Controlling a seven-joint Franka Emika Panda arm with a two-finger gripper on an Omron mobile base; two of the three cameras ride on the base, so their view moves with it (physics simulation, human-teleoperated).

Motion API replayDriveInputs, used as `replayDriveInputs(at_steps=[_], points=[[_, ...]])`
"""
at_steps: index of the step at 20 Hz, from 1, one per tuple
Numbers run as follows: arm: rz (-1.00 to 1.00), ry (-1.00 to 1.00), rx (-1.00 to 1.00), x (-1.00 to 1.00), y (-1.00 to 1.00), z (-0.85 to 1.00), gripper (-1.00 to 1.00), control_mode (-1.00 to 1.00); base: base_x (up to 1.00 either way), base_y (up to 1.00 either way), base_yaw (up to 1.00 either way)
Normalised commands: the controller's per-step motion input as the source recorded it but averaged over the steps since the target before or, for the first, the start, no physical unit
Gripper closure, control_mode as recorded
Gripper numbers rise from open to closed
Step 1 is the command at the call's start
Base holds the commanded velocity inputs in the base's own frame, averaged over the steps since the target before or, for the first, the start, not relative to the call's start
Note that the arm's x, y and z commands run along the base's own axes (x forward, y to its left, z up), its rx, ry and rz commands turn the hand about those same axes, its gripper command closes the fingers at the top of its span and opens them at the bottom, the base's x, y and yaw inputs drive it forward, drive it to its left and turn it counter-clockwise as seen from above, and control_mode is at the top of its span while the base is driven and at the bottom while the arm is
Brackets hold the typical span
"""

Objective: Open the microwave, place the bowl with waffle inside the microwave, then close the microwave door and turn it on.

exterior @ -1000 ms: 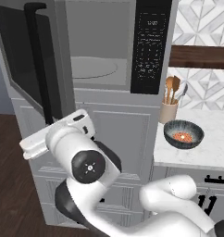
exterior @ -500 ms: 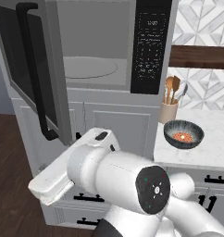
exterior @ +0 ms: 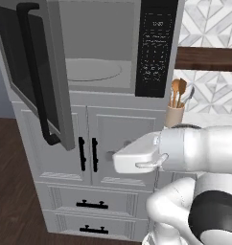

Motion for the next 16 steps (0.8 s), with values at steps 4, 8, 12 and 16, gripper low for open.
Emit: replayDriveInputs(at_steps=[4, 8, 12, 16], points=[[-0.01, 0.23, 0.51, 0.07, -0.96, 0.30, -1.00, -1.00, 0.00, 0.00, 0.00], [-0.02, 0.29, 0.32, 0.34, -0.54, 0.46, -1.00, -1.00, 0.00, 0.00, 0.00], [-0.10, 0.35, 0.03, 0.53, 0.08, 0.13, -1.00, -1.00, 0.00, 0.00, 0.00], [-0.18, 0.35, 0.00, 0.49, 0.27, 0.00, -1.00, -1.00, 0.00, 0.00, 0.00]])
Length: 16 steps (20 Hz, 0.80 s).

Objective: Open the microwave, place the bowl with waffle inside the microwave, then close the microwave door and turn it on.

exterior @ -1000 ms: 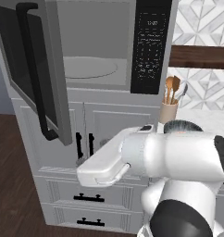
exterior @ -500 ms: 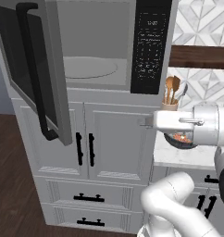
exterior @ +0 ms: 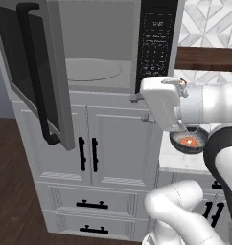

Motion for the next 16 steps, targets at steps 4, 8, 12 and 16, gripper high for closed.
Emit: replayDriveInputs(at_steps=[4, 8, 12, 16], points=[[-0.05, 0.40, 0.00, 0.49, 0.31, 0.00, -1.00, -1.00, 0.00, 0.00, 0.00], [0.12, 0.38, 0.00, 0.61, 0.31, -0.03, -1.00, -1.00, 0.00, 0.00, 0.00], [0.11, 0.20, 0.00, 0.35, 0.57, -0.18, -1.00, -1.00, 0.00, 0.00, 0.00], [0.08, 0.14, 0.00, 0.26, 0.86, -0.30, 1.00, -1.00, 0.00, 0.00, 0.00]])
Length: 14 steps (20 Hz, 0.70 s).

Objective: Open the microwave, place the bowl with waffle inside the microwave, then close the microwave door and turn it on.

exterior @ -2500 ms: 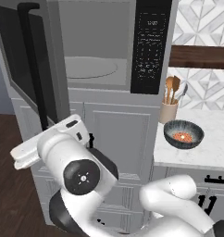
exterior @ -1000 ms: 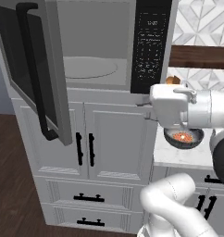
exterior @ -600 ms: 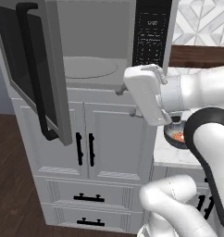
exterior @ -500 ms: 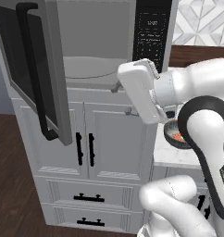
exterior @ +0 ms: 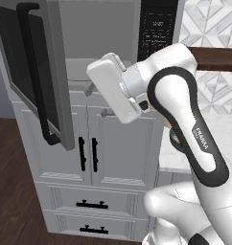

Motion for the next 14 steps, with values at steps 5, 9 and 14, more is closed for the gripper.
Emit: replayDriveInputs(at_steps=[5, 9, 14], points=[[0.13, 0.16, 0.05, 0.43, 0.41, -0.19, 1.00, -1.00, 0.00, 0.00, 0.00], [0.17, 0.13, 0.21, 0.50, 0.00, -0.13, 1.00, -1.00, 0.00, 0.00, 0.00], [0.15, 0.02, 0.22, 0.13, 0.28, -0.20, 1.00, -1.00, 0.00, 0.00, 0.00]])
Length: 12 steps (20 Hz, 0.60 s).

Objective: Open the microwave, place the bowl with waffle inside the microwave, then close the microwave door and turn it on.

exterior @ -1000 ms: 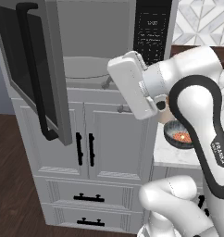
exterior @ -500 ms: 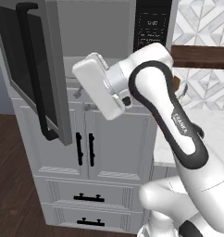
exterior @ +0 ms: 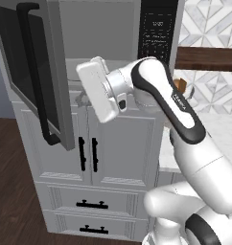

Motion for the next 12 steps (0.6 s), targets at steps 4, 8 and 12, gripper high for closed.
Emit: replayDriveInputs(at_steps=[4, 8, 12], points=[[0.12, 0.01, 0.19, 0.16, 0.50, -0.09, 1.00, -1.00, 0.00, 0.00, 0.00], [0.10, 0.04, 0.14, 0.34, 0.60, 0.00, 1.00, -1.00, 0.00, 0.00, 0.00], [0.13, 0.00, 0.02, 0.01, 0.87, -0.07, 1.00, -1.00, 0.00, 0.00, 0.00]])
